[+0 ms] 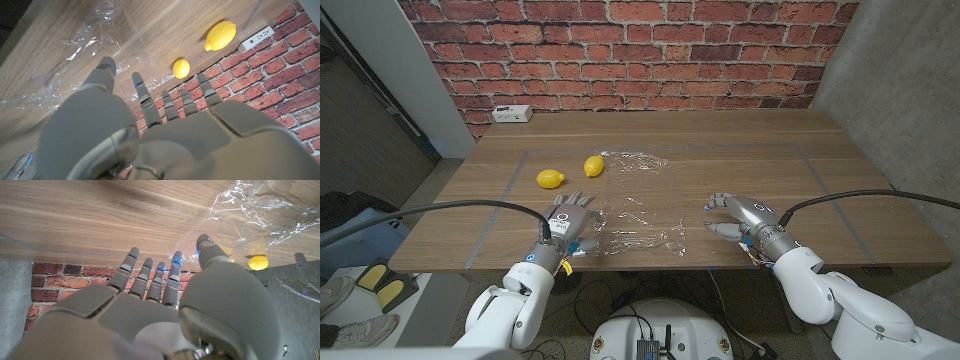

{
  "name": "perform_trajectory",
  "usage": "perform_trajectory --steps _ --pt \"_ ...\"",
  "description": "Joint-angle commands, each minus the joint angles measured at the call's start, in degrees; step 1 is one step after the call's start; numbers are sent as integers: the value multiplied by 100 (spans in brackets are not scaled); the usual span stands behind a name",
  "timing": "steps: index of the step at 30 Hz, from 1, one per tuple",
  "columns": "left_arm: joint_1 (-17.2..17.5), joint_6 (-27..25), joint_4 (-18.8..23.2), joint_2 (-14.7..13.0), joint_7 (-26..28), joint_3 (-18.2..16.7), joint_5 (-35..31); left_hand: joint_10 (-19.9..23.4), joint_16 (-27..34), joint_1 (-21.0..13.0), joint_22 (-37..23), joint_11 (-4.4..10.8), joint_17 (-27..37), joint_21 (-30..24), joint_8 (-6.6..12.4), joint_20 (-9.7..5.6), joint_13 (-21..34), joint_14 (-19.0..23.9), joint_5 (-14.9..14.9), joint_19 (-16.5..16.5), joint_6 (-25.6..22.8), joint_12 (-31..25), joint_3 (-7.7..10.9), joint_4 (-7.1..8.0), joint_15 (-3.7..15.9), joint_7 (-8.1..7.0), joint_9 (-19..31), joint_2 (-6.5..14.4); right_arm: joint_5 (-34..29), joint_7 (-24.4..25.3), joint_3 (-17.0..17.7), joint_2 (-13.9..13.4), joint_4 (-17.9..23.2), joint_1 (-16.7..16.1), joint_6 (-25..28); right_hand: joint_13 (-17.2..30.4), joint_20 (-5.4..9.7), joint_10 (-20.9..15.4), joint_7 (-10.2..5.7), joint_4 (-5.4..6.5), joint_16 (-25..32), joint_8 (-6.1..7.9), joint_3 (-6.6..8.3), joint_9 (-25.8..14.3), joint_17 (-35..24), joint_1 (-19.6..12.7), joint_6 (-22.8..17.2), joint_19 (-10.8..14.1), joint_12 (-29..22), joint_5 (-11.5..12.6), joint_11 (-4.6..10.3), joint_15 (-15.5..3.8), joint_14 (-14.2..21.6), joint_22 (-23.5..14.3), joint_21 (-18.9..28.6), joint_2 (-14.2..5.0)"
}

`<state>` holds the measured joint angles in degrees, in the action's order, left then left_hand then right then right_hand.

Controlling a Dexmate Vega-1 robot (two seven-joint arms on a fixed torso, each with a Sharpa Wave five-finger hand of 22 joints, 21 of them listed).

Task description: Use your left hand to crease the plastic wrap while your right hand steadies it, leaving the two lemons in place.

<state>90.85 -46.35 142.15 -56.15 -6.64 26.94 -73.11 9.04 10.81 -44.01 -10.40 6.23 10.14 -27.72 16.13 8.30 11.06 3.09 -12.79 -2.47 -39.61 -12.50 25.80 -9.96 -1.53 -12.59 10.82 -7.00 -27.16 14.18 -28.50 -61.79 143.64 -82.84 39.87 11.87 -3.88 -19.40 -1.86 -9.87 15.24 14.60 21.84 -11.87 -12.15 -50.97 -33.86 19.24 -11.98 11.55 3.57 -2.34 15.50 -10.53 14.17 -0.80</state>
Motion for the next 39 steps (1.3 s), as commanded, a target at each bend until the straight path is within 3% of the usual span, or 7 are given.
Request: perform_trajectory --steps 1,7,23,39 --pt "72 283 -29 219 -953 -24 -854 10 15 -127 -14 -8 16 31 40 23 22 -6 -51 -32 -91 4 -38 17 27 -9 27 10 -113 -142 -184 -3 51 77 228 12 53 46 -76 3 -16 -54 -45 -29 -33 -126 40 6 26 37 19 -422 -49 -29 -27 -15" --pt "217 519 12 335 -1109 -224 -861 -12 6 -205 -14 -18 17 56 22 16 23 -35 -66 -48 -133 14 -82 33 15 -8 29 -13 -102 -114 -221 14 46 84 221 14 59 83 -69 3 -23 -75 -44 -36 -37 -210 74 -2 36 42 20 -418 -69 -29 -36 -36" --pt "504 917 -202 798 -1407 -404 -1735 99 24 -394 -12 87 14 87 23 -118 23 3 -95 -159 -315 -24 -169 44 156 -5 38 -37 -103 -11 -280 44 47 58 120 18 71 112 -56 27 -26 -85 -82 -60 -48 -344 65 2 34 36 25 -419 -90 -29 -46 -58" --pt "496 1203 -593 1162 -1204 -503 -1946 290 38 -741 -11 146 4 104 76 -210 19 94 -83 -329 -635 -75 -170 26 345 -10 52 53 -54 42 -264 77 51 32 103 24 72 119 -44 86 -13 -99 -145 -75 -67 -372 57 6 26 10 -1 -415 -88 -30 -53 -100"
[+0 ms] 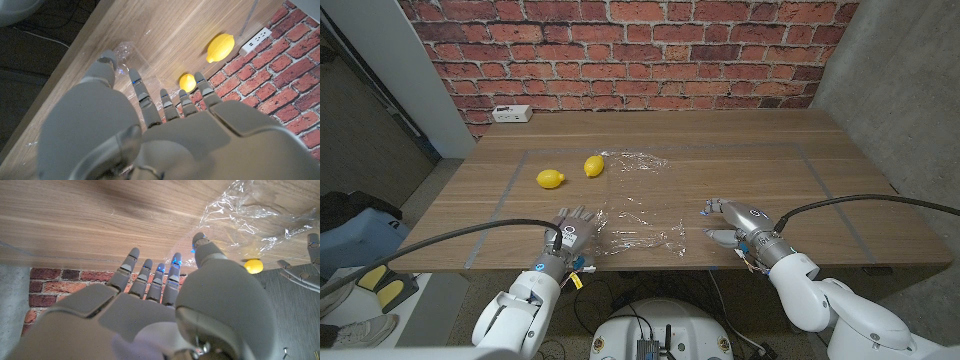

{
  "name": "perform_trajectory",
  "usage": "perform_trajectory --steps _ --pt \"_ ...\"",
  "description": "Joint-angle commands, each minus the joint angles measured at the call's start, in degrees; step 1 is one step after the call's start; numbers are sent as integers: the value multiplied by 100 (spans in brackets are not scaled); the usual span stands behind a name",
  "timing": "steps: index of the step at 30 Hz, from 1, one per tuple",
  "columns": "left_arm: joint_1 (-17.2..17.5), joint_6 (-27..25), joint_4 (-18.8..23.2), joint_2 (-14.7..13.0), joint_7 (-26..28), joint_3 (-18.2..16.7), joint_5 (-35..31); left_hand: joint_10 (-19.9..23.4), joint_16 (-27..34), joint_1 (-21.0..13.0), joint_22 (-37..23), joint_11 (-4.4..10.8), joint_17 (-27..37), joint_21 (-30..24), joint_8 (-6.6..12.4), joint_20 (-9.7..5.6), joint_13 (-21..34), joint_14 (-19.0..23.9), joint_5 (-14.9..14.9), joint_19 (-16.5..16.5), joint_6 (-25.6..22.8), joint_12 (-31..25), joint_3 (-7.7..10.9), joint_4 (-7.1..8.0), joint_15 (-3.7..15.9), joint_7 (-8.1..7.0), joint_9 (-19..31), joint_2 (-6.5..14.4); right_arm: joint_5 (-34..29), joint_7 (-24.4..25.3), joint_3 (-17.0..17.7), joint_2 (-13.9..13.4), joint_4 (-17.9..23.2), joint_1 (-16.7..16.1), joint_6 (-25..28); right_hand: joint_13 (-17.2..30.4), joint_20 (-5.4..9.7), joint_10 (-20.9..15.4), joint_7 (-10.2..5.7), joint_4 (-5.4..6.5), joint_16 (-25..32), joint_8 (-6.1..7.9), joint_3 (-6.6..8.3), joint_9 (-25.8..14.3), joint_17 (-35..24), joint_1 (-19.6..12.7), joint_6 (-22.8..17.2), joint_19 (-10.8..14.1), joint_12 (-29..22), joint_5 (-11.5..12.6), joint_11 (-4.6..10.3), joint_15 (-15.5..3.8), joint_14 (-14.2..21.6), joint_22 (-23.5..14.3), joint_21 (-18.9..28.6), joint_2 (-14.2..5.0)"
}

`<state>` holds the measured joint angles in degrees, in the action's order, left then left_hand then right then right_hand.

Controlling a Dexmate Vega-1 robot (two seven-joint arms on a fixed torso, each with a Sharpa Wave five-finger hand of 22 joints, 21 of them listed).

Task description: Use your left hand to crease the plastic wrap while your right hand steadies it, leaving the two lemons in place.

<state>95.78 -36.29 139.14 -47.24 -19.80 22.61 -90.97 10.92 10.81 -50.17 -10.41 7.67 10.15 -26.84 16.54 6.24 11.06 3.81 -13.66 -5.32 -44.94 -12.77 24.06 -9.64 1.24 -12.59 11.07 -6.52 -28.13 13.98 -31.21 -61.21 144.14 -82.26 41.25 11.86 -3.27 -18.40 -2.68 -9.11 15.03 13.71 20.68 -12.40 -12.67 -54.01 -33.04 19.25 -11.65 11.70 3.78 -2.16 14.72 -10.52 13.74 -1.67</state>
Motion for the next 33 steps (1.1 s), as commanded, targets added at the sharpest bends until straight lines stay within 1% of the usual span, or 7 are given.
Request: perform_trajectory --steps 1,3,10,18,22,28,33 --pt "7 203 -332 287 236 -83 -84 111 40 -145 -10 1 3 17 38 -10 19 36 8 -54 -125 -49 3 -3 96 -10 28 15 46 59 9 17 0 -23 -39 25 8 15 39 14 9 -9 -34 -23 -16 -69 -29 10 -9 -7 -22 -431 -10 -30 -9 -16" --pt "30 276 -356 287 498 -193 383 213 49 -201 -10 18 1 16 46 -68 18 82 29 -116 -209 -79 -11 14 150 -9 29 46 49 57 11 16 -5 -14 -55 26 6 13 39 19 11 -11 -43 -24 -18 -72 -31 6 -11 -11 -20 -423 -10 -30 -11 -19" --pt "-81 235 -523 285 653 -53 342 383 70 -291 -13 6 0 42 87 -49 17 206 90 -174 -470 -120 -45 56 230 -3 32 141 74 -7 20 -8 10 17 -62 28 5 8 49 31 13 -13 -74 -30 -25 -89 -48 15 -16 -22 -22 -429 -17 -31 -12 -33" --pt "-99 227 -632 237 1020 -72 905 722 77 -478 -20 183 -5 90 188 -65 6 388 233 -291 -1160 -170 -94 96 360 16 14 396 64 43 39 -31 39 -38 -47 29 6 2 56 36 15 -16 -97 -35 -28 -107 -54 16 -20 -29 -11 -428 -17 -31 -15 -39" --pt "-65 147 -650 198 1328 -24 989 1075 95 -631 -32 339 -10 126 281 -51 0 560 344 -364 -1822 -208 -103 113 443 196 7 762 63 18 39 -45 58 -44 -12 29 10 3 52 39 17 -16 -109 -37 -30 -115 -63 13 -21 -33 -15 -428 -18 -31 -18 -45" --pt "-18 -51 -686 248 1920 45 1031 1226 127 -664 -38 338 -10 122 228 -96 3 714 366 -434 -1865 -221 -127 127 470 369 13 900 96 -115 23 -96 105 -32 97 30 -4 -12 59 40 20 -17 -118 -40 -33 -137 -72 20 -28 -37 -24 -413 -16 -32 -18 -63" --pt "-21 -249 -880 447 2860 152 1089 1485 154 -689 -44 342 -13 121 185 -137 15 886 379 -490 -1909 -269 -172 123 550 543 38 1007 173 -303 1 -180 165 -14 243 30 -4 48 -1 2 -13 -1 -102 -43 -36 -257 -139 -1 -6 -44 10 -394 -105 -31 -32 -112"
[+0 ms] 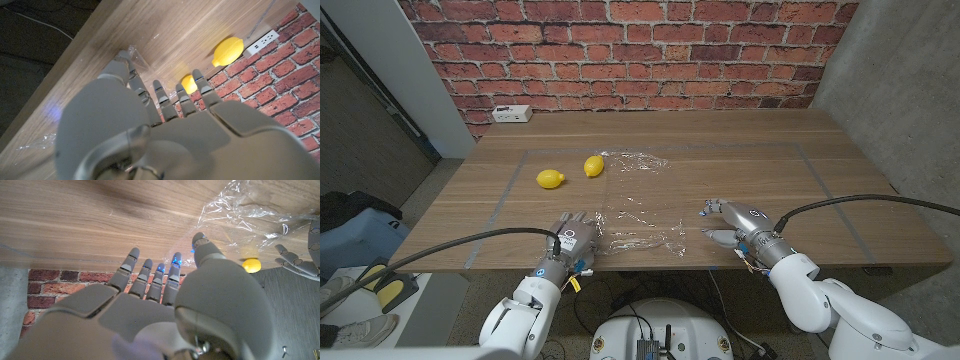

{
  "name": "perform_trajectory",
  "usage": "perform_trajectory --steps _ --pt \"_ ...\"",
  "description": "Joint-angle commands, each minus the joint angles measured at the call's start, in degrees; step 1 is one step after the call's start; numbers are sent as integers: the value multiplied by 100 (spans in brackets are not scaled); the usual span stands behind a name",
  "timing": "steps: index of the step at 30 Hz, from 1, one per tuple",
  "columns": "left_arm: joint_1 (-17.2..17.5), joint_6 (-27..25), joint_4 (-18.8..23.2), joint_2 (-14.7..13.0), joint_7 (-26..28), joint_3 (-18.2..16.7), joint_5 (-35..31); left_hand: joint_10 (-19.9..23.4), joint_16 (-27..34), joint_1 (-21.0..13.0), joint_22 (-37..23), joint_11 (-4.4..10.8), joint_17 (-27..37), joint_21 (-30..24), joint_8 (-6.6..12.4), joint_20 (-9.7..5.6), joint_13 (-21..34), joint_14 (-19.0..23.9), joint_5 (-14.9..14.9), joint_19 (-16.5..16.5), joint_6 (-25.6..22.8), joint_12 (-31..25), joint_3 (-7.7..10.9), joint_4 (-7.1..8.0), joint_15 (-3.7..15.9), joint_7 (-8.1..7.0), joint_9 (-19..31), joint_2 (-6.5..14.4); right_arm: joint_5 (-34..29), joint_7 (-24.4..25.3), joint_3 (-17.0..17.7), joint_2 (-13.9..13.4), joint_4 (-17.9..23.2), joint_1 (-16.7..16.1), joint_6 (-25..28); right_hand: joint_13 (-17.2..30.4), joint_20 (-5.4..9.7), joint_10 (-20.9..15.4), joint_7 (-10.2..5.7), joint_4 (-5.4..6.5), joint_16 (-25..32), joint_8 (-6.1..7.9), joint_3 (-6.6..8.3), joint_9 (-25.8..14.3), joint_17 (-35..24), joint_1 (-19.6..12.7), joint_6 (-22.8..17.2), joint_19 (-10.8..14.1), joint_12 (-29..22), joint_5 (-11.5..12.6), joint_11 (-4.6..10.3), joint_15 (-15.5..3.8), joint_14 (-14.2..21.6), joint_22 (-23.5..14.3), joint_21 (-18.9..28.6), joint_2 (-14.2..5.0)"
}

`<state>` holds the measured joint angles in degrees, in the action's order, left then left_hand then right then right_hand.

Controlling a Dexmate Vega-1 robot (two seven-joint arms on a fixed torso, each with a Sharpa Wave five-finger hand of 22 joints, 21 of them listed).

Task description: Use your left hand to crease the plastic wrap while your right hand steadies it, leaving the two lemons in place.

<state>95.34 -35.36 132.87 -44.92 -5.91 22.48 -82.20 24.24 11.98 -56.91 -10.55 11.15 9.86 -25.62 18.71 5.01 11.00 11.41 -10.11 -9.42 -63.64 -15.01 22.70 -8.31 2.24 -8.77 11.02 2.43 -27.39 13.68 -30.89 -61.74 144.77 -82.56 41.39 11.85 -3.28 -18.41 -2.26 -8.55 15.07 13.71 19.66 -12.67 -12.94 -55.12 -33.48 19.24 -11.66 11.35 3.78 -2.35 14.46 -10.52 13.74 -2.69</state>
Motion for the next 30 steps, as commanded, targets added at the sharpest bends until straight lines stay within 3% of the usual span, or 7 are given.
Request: perform_trajectory --steps 1,6,13,25,27,28,30 --pt "11 -370 -271 247 1584 181 257 216 40 -33 -31 12 14 -9 -39 -27 23 154 24 -110 -46 -58 -40 -20 459 186 49 130 111 -299 -40 -142 112 21 251 31 -1 64 -83 -65 -25 12 -2 -17 -8 -180 -139 -11 -1 -13 23 -380 -99 -30 -38 -12" --pt "-69 -576 -450 483 2376 313 371 472 27 -201 -37 -135 3 -11 -60 18 38 325 10 -176 -59 -85 -41 -99 507 536 154 237 235 -506 -57 -233 220 72 433 33 -10 267 -516 -53 -94 18 -105 -37 -5 -341 -273 -126 36 -48 45 -319 -285 -26 -97 5" --pt "-237 -824 -555 569 2585 523 304 528 18 -247 -41 -193 1 -15 -58 42 46 394 -5 -206 -24 -77 -53 -110 491 602 233 265 448 -694 -115 -342 295 189 469 37 -2 621 -848 36 -209 -83 -337 -40 -2 -251 -171 -406 76 -26 197 -243 -611 -19 -197 147" --pt "-420 -887 -558 529 2926 690 673 679 7 -292 -46 -171 -3 -25 -22 72 53 492 -23 -253 -72 -95 -81 -121 546 679 332 278 380 -4 -441 -12 -124 149 -173 47 -44 883 -538 185 -272 -258 -640 -40 -18 -9 322 -777 53 89 68 -118 -907 -20 -270 234" --pt "-453 -860 -535 506 2960 693 775 689 4 -299 -47 -171 -3 -29 -21 74 54 505 -25 -265 -69 -93 -86 -123 544 699 345 277 292 169 -513 79 -234 125 -320 47 -93 897 -513 192 -284 -249 -654 -41 -19 -1 321 -827 50 99 44 -82 -954 -20 -279 223" --pt "-472 -852 -523 490 2958 700 807 707 2 -304 -47 -179 -4 -30 -20 78 54 510 -26 -271 -69 -96 -88 -124 543 711 354 278 267 236 -534 118 -281 114 -391 48 -109 919 -743 184 -271 -231 -677 -55 -20 -25 346 -850 35 129 30 -73 -973 -18 -259 195" --pt "-514 -841 -509 454 2937 721 850 714 -3 -310 -48 -176 -5 -31 -13 72 55 513 -28 -274 -82 -93 -92 -126 541 728 367 278 228 369 -565 196 -384 94 -552 47 -109 936 -610 180 -269 -186 -704 -56 -18 -35 266 -846 26 148 27 -70 -1000 -16 -239 181"
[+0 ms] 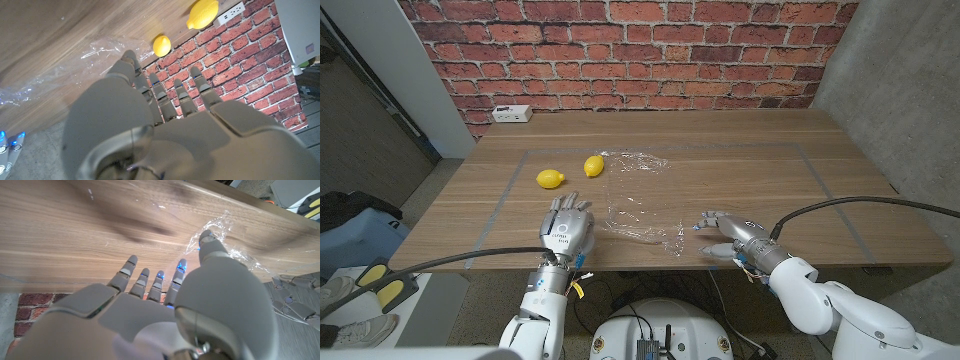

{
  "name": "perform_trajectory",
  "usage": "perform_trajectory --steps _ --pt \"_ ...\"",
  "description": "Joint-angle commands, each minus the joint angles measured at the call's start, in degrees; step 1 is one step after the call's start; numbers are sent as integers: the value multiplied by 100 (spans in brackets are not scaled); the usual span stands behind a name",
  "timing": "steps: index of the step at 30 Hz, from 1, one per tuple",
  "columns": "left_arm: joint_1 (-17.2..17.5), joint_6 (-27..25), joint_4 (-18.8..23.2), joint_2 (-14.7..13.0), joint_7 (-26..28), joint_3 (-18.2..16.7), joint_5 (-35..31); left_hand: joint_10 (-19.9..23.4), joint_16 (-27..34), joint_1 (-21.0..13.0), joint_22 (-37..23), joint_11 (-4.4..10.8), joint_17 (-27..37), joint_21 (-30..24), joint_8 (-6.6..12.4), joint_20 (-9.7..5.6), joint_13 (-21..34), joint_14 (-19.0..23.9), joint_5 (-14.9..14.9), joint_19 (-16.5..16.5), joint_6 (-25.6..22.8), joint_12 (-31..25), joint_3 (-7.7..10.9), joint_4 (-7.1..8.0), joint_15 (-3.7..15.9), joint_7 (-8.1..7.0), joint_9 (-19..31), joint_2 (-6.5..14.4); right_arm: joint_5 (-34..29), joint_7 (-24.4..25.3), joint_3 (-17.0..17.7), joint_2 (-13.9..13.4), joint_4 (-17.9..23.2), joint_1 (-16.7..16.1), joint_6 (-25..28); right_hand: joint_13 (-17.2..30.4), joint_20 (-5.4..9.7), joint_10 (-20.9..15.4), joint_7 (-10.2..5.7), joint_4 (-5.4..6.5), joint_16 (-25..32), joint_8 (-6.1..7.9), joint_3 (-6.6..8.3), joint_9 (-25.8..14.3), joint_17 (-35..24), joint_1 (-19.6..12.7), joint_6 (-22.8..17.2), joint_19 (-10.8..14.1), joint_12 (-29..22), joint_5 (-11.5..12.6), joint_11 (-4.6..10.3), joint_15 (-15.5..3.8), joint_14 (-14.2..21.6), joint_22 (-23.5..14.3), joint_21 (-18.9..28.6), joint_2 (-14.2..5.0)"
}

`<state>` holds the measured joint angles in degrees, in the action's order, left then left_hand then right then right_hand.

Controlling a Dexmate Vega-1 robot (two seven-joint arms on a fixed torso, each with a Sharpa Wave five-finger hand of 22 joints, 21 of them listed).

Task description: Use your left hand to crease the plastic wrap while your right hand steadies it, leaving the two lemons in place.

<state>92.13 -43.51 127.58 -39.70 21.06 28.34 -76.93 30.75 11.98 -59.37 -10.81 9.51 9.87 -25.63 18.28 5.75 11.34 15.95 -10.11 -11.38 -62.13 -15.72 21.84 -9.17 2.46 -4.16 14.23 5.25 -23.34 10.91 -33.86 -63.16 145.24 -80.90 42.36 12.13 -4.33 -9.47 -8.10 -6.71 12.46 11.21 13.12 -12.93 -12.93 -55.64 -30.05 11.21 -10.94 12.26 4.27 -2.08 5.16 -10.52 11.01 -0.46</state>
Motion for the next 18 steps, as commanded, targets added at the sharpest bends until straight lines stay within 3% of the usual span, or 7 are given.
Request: perform_trajectory --steps 1,2,3,7,9,18 --pt "-216 -29 25 -91 211 152 318 63 -6 -70 -22 -17 -6 -31 28 -5 21 66 -30 -84 -228 -18 -8 -41 523 274 54 -3 -237 673 -303 378 -461 -65 -664 19 -5 64 -72 -10 -9 75 -52 -30 -18 3 -105 -52 -42 64 -10 -89 -84 -16 37 -55" --pt "-229 -32 26 -104 212 162 330 66 -7 -72 -22 -18 -7 -32 27 -1 22 68 -31 -87 -223 -17 -9 -42 522 280 59 -3 -272 685 -323 401 -486 -62 -693 19 2 91 -121 -19 -13 85 -54 -29 -17 -14 -130 -78 -36 71 19 -89 -104 -16 31 -63" --pt "-261 -42 36 -116 163 176 327 67 -8 -74 -22 -20 -7 -31 26 -1 22 70 -31 -85 -219 -15 -10 -42 524 285 63 -2 -288 731 -338 433 -539 -63 -785 19 10 126 -334 -34 -31 104 -64 -30 -14 -48 -184 -97 -36 85 24 -66 -177 -15 36 -78" --pt "-340 -113 27 -122 76 223 329 66 -20 -86 -24 -35 -7 -32 26 -5 23 70 -36 -92 -212 -4 -16 -42 521 317 89 5 -236 632 -303 449 -572 -62 -897 16 53 278 -449 -74 -34 130 -83 -22 -8 -139 -289 -183 -10 108 298 -104 -251 -15 31 -102" --pt "-377 -135 12 -116 86 248 334 71 -26 -91 -24 -44 -7 -31 30 -2 24 68 -38 -91 -219 0 -19 -42 517 316 102 7 -266 559 -345 496 -610 -18 -925 15 55 274 -458 -100 -35 133 -77 -19 -5 -199 -310 -227 -23 117 355 -122 -275 -14 22 -117" --pt "-477 -143 36 -179 67 281 478 88 -46 -117 -26 -56 -8 -28 38 22 26 68 -50 -93 -228 15 -28 -47 504 340 149 15 -301 306 -449 704 -819 189 -1119 13 73 268 -451 -120 -27 144 -122 -6 2 -270 -404 -286 -50 133 350 -123 -320 -14 31 -103"
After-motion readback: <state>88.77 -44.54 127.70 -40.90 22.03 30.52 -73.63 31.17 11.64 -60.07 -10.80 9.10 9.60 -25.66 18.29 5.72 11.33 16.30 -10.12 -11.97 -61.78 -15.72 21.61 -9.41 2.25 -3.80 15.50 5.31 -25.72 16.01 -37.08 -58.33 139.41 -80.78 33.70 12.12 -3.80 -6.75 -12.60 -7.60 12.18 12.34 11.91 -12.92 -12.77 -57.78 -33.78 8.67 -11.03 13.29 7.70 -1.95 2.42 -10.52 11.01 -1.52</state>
